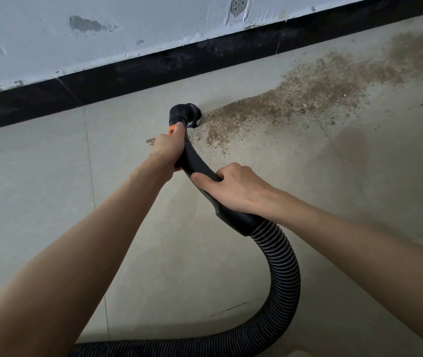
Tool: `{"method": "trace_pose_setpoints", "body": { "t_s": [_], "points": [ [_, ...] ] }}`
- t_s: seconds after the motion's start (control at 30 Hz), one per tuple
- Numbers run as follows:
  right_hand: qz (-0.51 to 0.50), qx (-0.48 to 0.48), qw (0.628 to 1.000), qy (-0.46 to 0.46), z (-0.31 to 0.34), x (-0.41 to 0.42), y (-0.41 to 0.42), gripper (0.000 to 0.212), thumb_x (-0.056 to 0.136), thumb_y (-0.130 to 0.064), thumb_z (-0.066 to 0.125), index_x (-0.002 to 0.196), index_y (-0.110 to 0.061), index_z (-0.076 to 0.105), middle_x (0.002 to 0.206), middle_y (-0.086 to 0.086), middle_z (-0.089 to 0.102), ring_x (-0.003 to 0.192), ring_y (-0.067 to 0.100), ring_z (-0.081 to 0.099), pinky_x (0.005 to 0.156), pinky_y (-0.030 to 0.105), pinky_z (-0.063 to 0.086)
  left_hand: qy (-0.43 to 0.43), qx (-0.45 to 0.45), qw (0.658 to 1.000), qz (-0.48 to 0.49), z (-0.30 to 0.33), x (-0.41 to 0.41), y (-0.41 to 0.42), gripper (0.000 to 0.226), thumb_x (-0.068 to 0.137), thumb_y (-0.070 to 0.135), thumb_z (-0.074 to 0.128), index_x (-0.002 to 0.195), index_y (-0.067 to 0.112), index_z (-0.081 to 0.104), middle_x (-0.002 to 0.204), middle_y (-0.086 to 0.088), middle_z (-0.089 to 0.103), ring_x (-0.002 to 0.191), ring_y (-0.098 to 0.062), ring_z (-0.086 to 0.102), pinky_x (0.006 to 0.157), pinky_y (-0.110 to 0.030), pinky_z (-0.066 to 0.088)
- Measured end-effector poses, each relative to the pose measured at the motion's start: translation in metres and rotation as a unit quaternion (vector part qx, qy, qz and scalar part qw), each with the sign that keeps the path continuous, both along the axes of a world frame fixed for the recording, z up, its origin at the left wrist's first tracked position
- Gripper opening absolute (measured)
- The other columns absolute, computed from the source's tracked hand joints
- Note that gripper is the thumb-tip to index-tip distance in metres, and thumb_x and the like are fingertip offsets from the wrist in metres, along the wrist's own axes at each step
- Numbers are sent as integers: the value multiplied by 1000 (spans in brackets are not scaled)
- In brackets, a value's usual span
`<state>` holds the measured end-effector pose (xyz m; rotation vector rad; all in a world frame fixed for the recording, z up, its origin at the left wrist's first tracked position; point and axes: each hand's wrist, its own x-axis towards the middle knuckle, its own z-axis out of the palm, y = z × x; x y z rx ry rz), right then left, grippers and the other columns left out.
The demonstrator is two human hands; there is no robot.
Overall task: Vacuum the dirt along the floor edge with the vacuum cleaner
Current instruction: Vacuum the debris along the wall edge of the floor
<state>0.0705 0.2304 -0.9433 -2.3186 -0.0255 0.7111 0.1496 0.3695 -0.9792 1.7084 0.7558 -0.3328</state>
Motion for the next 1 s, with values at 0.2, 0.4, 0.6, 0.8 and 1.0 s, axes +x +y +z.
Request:
{"method": "trace_pose_setpoints", "body": {
  "t_s": [0.2, 0.4, 0.6, 0.8, 1.0],
  "points": [
    [0, -2, 1000, 4, 1, 8, -18, 56, 89, -65, 49, 61, -16, 45, 59, -2, 55, 55, 17, 54, 53, 29, 38, 9, -16, 1000, -6, -1, 6, -15, 35, 95, 38, 45, 107, 5, 47, 91, -6, 56, 87, -24, 60, 60, -31, 51],
    [-11, -3, 1000, 5, -1, 16, -38, 56, 89, -66, 48, 64, -15, 46, 60, -1, 56, 55, 16, 55, 53, 29, 40, 13, -11, 1000, -24, -3, 18, -38, 35, 96, 38, 41, 109, 6, 46, 92, -7, 55, 95, -27, 60, 71, -35, 53],
    [-27, -5, 1000, 0, -3, 25, -60, 57, 87, -67, 49, 65, -15, 51, 63, -1, 59, 58, 17, 58, 55, 29, 44, 16, 8, 999, -41, -4, 31, -62, 35, 98, 39, 37, 106, 7, 47, 91, -7, 56, 92, -26, 60, 66, -34, 53],
    [-45, 12, 999, 9, -4, 33, -77, 56, 88, -67, 48, 68, -15, 51, 67, 1, 63, 61, 19, 62, 59, 31, 49, 12, 20, 998, -67, -4, 44, -83, 37, 98, 40, 36, 111, 6, 46, 99, -10, 56, 98, -28, 60, 76, -36, 54],
    [-57, 5, 998, 2, -8, 36, -95, 56, 88, -68, 48, 67, -16, 50, 65, 0, 60, 58, 17, 58, 53, 28, 42, 8, 29, 996, -88, -8, 53, -104, 37, 98, 39, 36, 110, 6, 47, 95, -9, 56, 90, -24, 59, 66, -31, 51]
  ]
}}
